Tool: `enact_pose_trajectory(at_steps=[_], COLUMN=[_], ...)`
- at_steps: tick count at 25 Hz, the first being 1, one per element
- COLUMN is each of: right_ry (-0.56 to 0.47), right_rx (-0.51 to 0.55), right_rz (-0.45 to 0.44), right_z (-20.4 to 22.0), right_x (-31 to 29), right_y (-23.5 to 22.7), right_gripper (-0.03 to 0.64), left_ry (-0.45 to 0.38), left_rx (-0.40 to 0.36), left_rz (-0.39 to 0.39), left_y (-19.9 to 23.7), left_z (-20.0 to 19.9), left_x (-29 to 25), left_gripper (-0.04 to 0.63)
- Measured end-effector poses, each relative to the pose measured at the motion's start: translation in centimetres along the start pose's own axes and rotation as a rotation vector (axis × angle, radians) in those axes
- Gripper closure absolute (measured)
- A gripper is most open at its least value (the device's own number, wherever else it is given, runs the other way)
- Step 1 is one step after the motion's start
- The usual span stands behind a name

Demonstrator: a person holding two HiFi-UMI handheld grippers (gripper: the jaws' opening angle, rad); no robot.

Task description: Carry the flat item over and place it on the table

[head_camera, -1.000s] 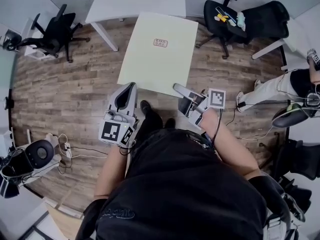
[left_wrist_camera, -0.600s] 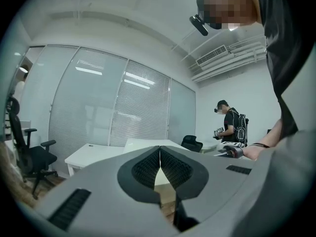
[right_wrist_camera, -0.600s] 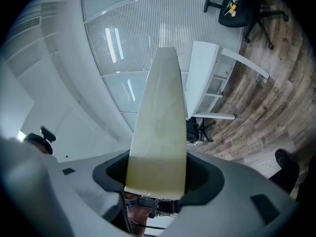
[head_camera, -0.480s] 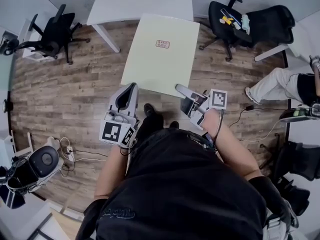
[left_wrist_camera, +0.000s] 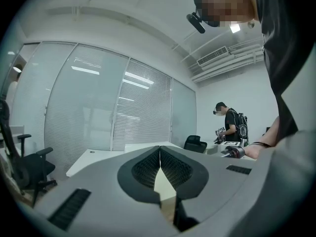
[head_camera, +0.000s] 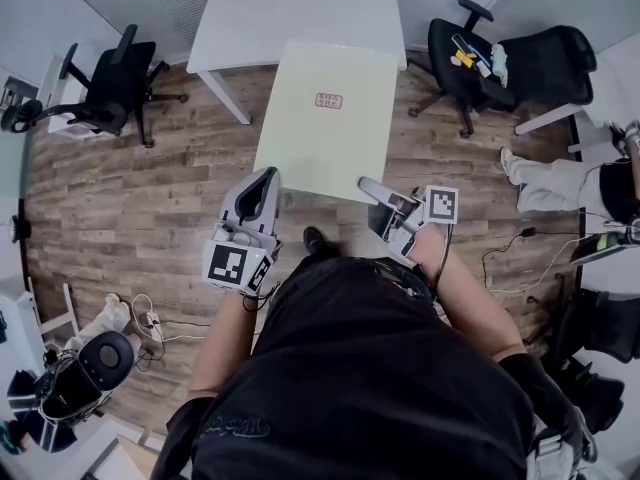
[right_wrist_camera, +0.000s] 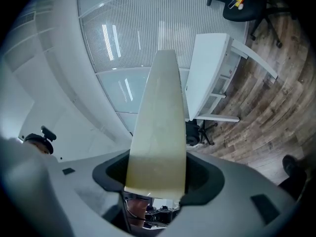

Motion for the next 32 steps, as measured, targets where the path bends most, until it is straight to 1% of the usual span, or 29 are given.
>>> enact_pose_trajectory(at_steps=[7,11,16,20,25,32], right_ry=[-0.015,-0.013,-0.007,0.005,0.011,0.038], right_rx=[-0.002,-0.011,-0.01,-0.007,-0.023,-0.032], right_rz=[-0.004,-0.001,0.014,0.005,0.003,-0.003], right_z=[-0.3,-0.2,-0.8,-1.3,-3.3,-6.2], right_x=[-2.6,-3.3,-3.2,-3.3,-4.7,-5.8], right_y=[-0.7,-1.2,-1.5,-2.0,-2.4,-3.3], right_gripper=[0.322,0.321,0.321,0.321,0.321,0.321], left_ry=[0.017,0.032,0.042,0.039,0.046,0.044], left_rx=[0.011,0.008,0.037,0.044,0.09,0.084], left_rz=[0.021,0.036,0.026,0.002,-0.035,-0.077], left_y=[2.3,2.4,2.7,2.8,4.2,5.3], left_z=[0.2,0.5,1.2,1.7,1.9,1.7], left_x=[0.6,0.8,0.2,0.4,-0.5,-2.8], left_gripper=[0.58,0.58,0.581,0.58,0.58,0.581])
Point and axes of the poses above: the fingertips, and each gripper's own axes: x backward along the fingers, y to its left, z out of its underside, the point moved 10 cm from there along x, backward along the fingers, and after that the axes turned 1 degree about x, right-handed, at the moved point
